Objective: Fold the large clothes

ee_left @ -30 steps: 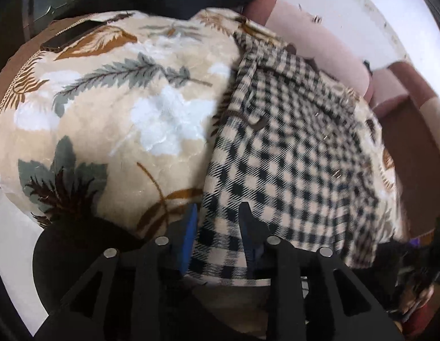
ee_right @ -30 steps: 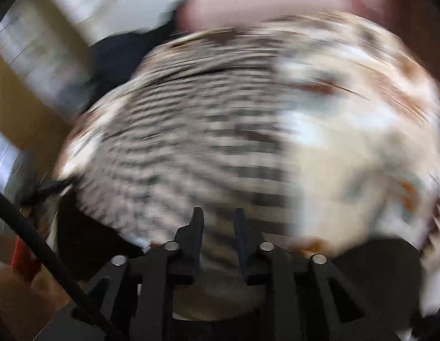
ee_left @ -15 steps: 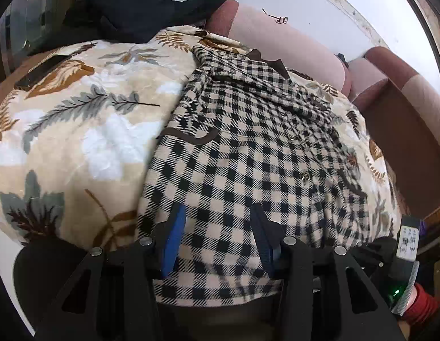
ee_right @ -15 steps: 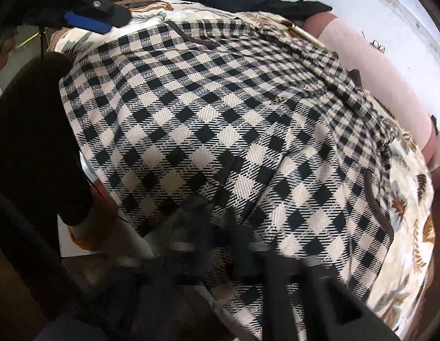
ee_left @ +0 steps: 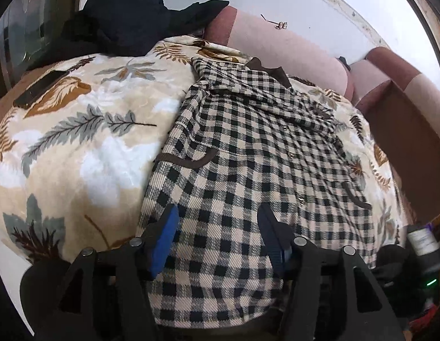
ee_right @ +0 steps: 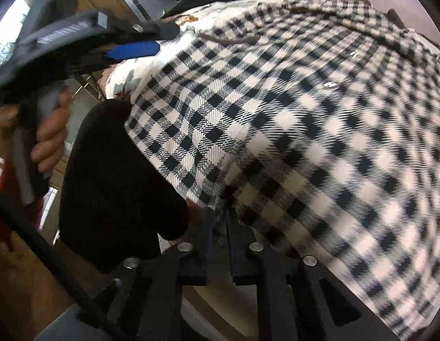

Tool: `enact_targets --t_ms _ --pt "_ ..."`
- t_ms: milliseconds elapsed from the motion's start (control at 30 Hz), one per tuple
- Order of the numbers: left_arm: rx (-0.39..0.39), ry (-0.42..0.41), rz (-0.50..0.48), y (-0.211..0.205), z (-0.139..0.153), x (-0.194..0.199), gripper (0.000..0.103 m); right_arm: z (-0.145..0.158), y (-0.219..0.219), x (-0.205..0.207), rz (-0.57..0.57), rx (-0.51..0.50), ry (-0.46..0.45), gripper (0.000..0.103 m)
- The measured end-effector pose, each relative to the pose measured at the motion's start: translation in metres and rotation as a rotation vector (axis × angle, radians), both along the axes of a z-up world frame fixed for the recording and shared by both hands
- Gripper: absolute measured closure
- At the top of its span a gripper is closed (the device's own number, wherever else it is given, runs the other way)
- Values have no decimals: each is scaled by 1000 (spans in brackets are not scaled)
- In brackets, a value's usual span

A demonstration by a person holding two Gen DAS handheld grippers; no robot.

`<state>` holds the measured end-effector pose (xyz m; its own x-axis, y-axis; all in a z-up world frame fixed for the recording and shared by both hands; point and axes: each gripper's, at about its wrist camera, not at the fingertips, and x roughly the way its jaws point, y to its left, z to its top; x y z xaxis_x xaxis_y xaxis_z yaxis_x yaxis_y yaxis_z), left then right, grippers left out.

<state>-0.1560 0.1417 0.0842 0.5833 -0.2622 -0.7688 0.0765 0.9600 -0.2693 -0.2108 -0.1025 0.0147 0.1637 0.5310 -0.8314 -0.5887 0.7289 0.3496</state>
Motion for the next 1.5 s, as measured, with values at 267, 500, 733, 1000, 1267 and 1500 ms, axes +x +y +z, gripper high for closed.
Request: enact_targets --t_ms 267,500,733,1000,1267,1500 --pt "89 34 28 -10 -16 39 45 35 -105 55 -378 -84 -133 65" --pt "181 40 105 3 -30 80 45 54 -96 140 -479 -4 -179 65" --pt "198 27 147 21 -40 94 51 51 -47 270 -551 -98 -253 82" --pt "144 37 150 40 -52 92 53 -14 -39 335 -614 -113 -36 82" --pt "-5 19 277 81 -39 82 48 39 -108 208 -510 7 10 50" --pt "-99 136 184 82 -55 82 44 23 -207 124 -697 -59 66 39"
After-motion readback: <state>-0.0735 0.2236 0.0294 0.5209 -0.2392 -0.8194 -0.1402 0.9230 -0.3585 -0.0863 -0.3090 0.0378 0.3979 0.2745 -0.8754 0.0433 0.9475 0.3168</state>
